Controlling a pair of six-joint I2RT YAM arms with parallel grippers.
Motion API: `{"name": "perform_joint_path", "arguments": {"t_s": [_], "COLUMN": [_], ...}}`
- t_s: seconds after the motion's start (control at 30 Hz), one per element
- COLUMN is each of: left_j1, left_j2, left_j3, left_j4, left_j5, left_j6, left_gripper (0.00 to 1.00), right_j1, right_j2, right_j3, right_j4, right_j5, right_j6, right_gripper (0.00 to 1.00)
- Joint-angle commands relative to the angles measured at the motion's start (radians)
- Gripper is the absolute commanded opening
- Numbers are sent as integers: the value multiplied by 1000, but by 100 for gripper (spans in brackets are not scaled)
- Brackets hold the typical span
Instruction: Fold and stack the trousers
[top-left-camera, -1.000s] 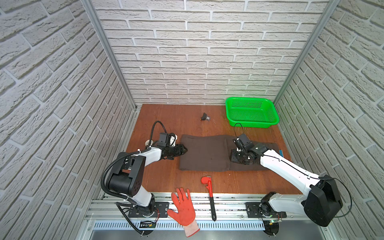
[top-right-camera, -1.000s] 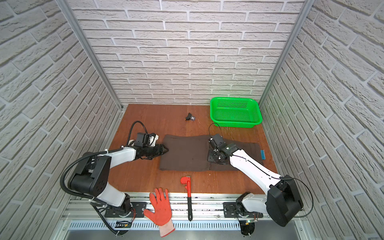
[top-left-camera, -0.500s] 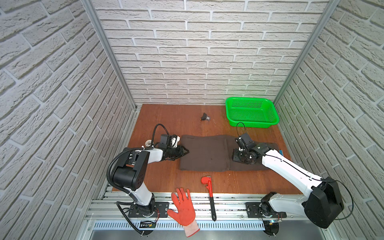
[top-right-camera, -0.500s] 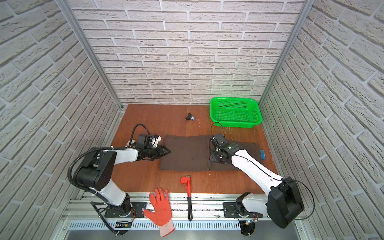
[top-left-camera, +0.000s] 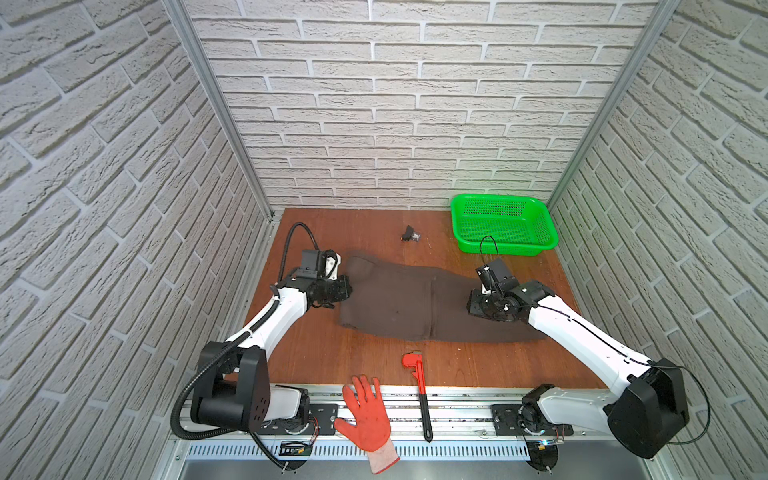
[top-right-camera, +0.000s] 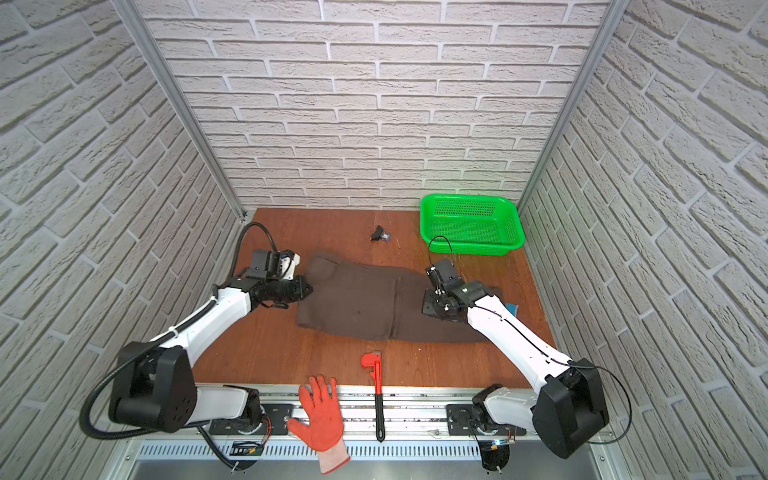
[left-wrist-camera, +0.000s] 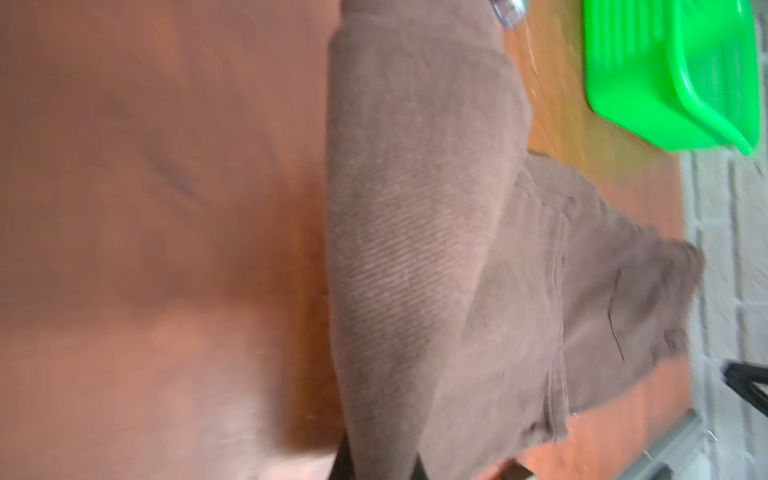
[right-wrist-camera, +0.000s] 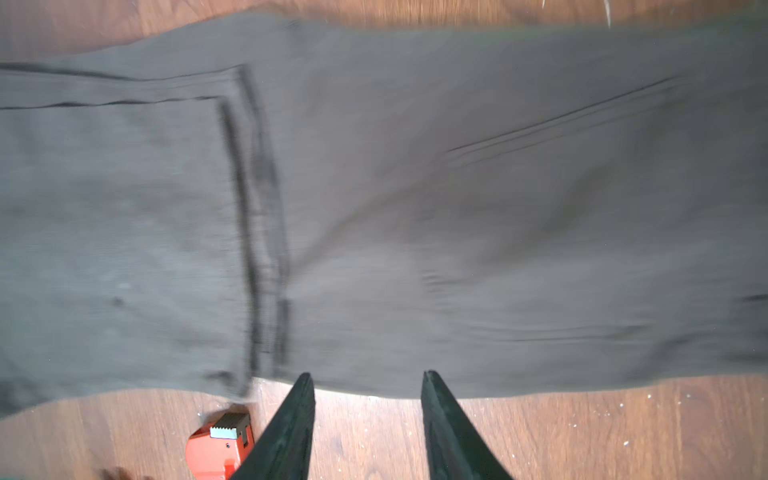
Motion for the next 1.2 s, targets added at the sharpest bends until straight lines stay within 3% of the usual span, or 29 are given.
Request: {"name": "perform_joint_path", "arguments": {"t_s": [0.0,0.27,0.63,0.93,1.17], "left_j1": [86,253,246,123,-111], "left_j2": [-26,-46,-64,-97,-73], "left_j3": [53,188,230,302,324], "left_j4": [-213,-375,-412,-449,-374], "left_j5": [-156,-261,-127,-85,-89], "left_j6": [116,212,195,126,-3], "left_gripper": [0,0,0,0,0], "right_j1": [-20,-127,-320,-391,-418], "right_j2": [3,78,287,389,445], "right_j3": [26,29,-9,-63,-108], "right_j4": [4,68,294,374,428], "right_j5": [11,-44,-232,-278,-310], "right_j6": [-28,-97,-201,-181,-159], "right_gripper": [45,45,47,48,42]}}
